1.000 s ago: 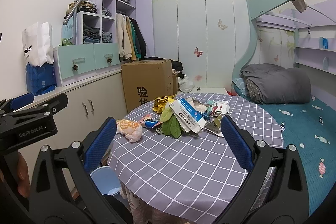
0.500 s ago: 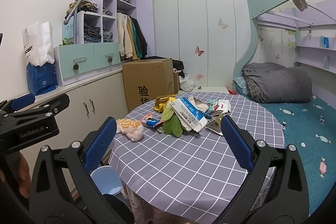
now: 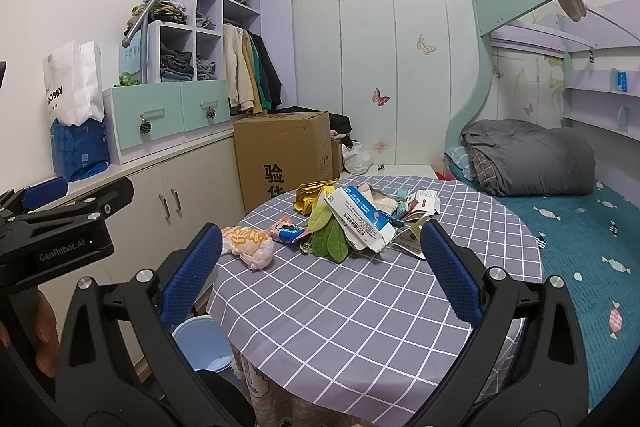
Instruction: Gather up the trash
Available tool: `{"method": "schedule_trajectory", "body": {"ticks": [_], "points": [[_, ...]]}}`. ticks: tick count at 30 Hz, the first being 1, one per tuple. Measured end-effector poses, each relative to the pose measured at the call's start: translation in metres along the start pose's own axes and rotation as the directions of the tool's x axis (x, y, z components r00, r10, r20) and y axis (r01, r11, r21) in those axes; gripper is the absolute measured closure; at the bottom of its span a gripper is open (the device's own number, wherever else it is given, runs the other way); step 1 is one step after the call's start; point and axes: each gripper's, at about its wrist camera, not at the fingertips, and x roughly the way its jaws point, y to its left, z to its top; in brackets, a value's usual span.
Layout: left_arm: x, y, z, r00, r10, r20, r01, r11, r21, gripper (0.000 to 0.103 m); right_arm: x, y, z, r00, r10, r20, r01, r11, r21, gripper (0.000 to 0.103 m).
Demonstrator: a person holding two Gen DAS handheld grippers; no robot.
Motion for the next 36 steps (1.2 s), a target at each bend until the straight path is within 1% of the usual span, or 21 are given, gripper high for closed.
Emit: {"method": "schedule_trajectory", "body": {"ticks": [32,36], "points": [[0.0026,-0.0052,-0.0009,1.000,-0.006,-0.010,0.006,1.000,0.008,0.004,0.0008,0.0020,-0.0021,1.000,0.002,-0.012,-0.002,1.000,0.005,0.006],[0.0046,-0.0063,-0.0029,1.000,-0.006,-0.016,0.006,1.000,0.012,0.004,0.0013,0.0015,-0.0072,1.000,0.004,-0.020,-0.004,1.000,0.013,0.006]]}}
